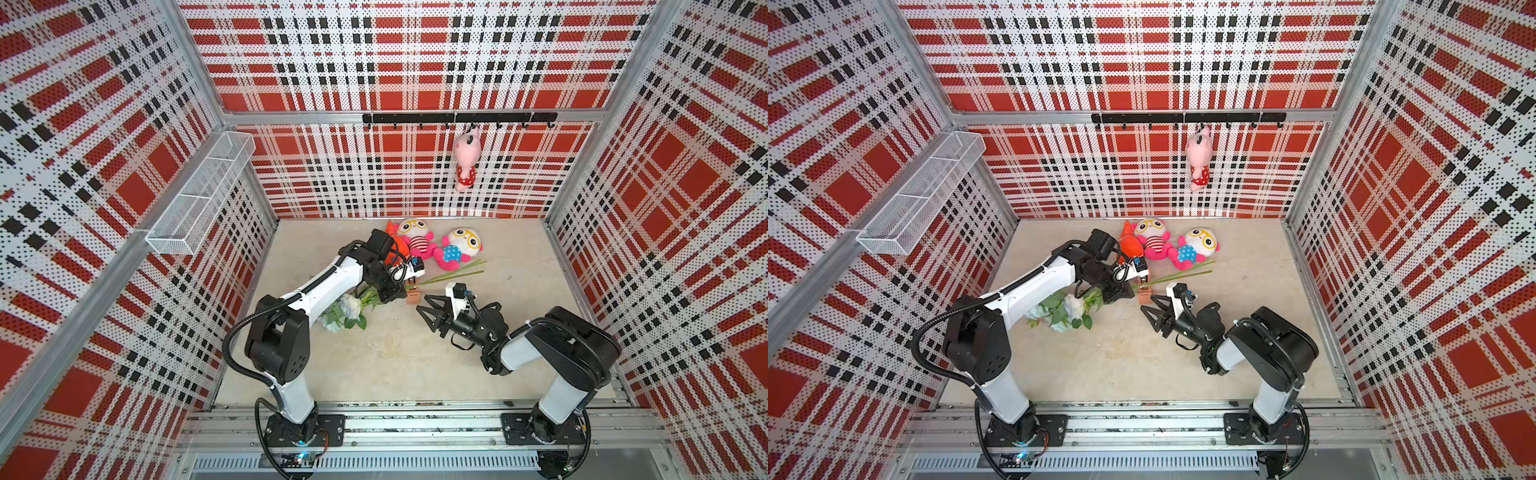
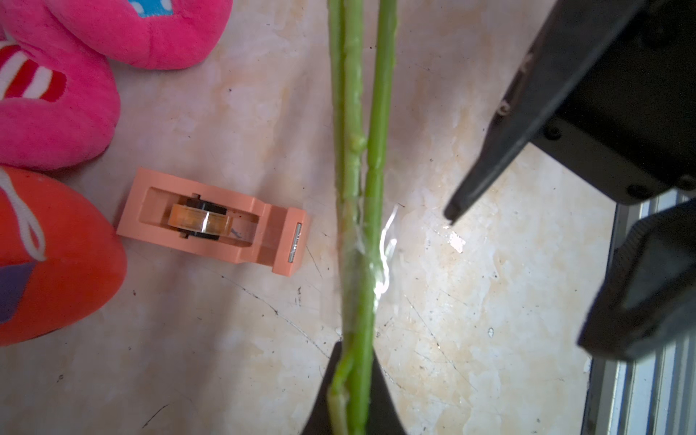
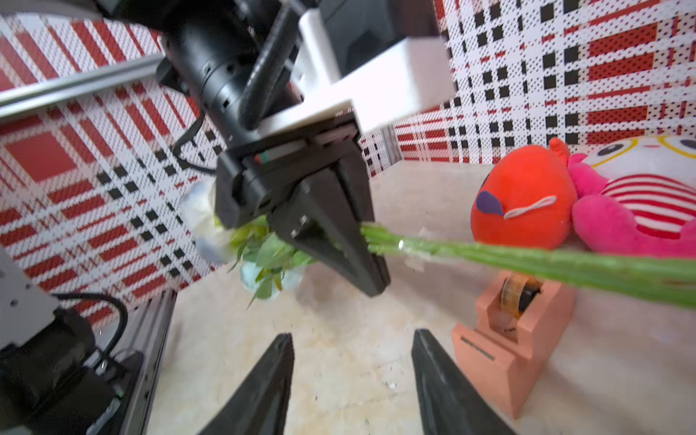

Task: Wrap bouquets with tape
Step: Wrap the tape around the bouquet.

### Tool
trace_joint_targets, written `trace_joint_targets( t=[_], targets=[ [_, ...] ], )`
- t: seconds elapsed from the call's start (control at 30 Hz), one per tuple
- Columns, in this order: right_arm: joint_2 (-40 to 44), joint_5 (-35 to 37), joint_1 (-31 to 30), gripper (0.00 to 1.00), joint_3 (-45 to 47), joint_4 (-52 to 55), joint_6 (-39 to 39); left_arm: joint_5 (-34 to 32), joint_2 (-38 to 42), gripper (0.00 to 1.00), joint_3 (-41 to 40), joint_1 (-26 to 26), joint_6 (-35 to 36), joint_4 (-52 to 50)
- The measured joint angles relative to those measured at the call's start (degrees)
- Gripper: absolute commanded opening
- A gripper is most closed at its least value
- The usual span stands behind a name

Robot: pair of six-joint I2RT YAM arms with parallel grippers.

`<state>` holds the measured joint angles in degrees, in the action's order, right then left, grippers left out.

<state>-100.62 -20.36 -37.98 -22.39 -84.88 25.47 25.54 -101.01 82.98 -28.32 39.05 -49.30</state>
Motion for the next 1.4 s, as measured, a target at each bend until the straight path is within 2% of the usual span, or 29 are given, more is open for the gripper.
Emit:
trace_joint_targets(
  t=[0.13,0.43,0.83,0.93,1.03,1.13,1.4],
  targets=[
    [-2.99,-0.68,1.14,0.59,-3.19,-3.10,2.60,0.26,0.00,0.00,0.00,0.00,0.04,0.00],
    [-9.03,-4.20,2.40,0.59,-8.13,-3.17,3.37,0.15,0.00,0.00,0.00,0.28,0.04,0.33],
    [-12.66,-5.57,2.64,0.63,-12.00,-3.15,4.37,1.27,0.02,0.00,0.00,-0.09,0.20,0.31],
    [-12.85,-6.27,2.64,0.57,-12.72,-3.15,4.02,1.27,0.02,0.00,0.00,-0.11,0.22,0.31],
    [-12.87,-7.39,2.64,0.46,-12.79,-3.15,3.78,1.25,0.02,0.00,0.00,-0.11,0.24,0.31],
    [-12.85,-8.55,2.64,0.40,-12.70,-3.15,4.00,1.25,0.02,0.00,0.00,-0.11,0.24,0.24],
    [-11.56,-13.09,2.80,0.38,-10.58,-3.15,4.83,1.18,0.02,0.00,0.00,-0.11,0.20,0.28]
  ],
)
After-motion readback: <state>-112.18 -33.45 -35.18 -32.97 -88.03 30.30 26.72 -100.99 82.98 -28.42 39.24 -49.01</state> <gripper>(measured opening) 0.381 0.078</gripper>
